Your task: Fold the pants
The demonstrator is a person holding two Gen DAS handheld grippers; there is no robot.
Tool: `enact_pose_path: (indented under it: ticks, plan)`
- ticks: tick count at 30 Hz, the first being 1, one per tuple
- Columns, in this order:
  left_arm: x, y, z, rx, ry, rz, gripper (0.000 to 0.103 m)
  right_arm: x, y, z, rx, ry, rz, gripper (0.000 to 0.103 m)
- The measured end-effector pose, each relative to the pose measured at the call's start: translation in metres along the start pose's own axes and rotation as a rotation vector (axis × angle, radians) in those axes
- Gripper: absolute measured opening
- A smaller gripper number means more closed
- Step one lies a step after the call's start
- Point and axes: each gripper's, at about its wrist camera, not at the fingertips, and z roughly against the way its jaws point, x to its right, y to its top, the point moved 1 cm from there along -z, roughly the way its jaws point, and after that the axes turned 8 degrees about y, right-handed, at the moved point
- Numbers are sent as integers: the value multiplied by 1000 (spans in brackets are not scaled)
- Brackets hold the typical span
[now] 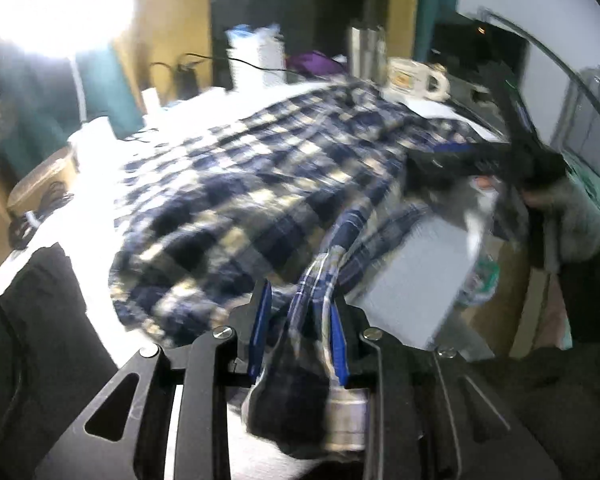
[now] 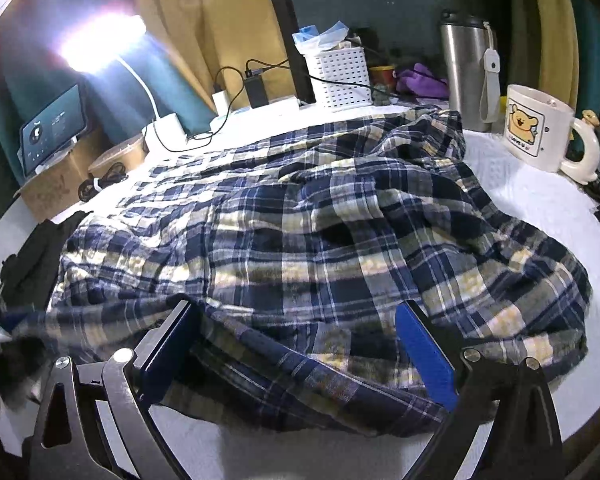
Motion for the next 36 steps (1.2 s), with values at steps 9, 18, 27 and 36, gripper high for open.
enact_pose_path:
  ticks: [9,18,27,36]
  plan:
    - [-22,10,-23,-4,19,125,26,2,-21,24,33,-50,60,99]
    - [-9,13,-13,-20,-93,86,77,16,-16,10,52,-34,37,101]
    - [45,-23,-31,-118,-24,-137,76,24,-4,0,46,-7,8,101]
    - [0,-15,-8,-6,13,3,6,35,-7,25,46,-58,16,101]
